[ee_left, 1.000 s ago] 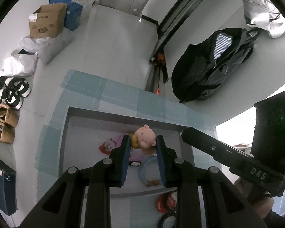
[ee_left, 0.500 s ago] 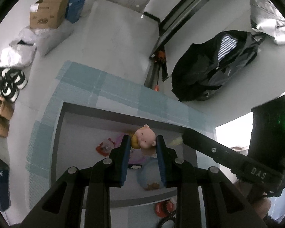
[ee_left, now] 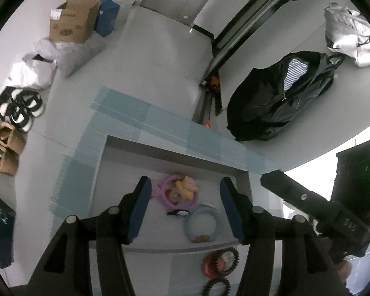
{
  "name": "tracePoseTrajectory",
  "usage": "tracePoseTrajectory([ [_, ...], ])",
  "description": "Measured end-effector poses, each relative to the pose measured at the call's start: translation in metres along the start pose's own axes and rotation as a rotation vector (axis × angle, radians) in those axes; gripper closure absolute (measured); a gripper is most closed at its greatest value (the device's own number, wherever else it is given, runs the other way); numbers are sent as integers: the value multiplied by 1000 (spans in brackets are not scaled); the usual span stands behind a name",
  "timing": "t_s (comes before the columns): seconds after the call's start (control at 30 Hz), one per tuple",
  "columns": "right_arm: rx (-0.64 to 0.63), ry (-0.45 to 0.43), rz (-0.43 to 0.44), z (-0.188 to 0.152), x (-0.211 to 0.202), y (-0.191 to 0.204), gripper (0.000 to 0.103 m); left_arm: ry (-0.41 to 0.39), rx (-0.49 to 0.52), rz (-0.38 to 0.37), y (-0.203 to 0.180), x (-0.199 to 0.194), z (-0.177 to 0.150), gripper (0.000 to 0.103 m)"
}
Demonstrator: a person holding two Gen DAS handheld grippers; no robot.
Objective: Organize jewelry
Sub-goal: 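Carry both items over the grey box and open both tools to drop them, then move both tools back from the box to the black bracelets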
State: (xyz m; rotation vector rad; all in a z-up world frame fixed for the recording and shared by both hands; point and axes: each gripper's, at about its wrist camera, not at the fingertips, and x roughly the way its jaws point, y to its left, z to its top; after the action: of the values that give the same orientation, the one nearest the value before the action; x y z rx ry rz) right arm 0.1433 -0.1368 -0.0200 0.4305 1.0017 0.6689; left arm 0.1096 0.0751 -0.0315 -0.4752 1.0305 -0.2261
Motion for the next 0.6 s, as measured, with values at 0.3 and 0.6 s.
tracePoseTrajectory([
  [0.3, -52, -38, -14, -11, -17, 14, 38, -50, 70, 82, -6, -13, -11, 50],
  [0.6, -73, -70, -56, -31, -37, 19, 24, -83, 159, 147, -14, -22, -33, 50],
])
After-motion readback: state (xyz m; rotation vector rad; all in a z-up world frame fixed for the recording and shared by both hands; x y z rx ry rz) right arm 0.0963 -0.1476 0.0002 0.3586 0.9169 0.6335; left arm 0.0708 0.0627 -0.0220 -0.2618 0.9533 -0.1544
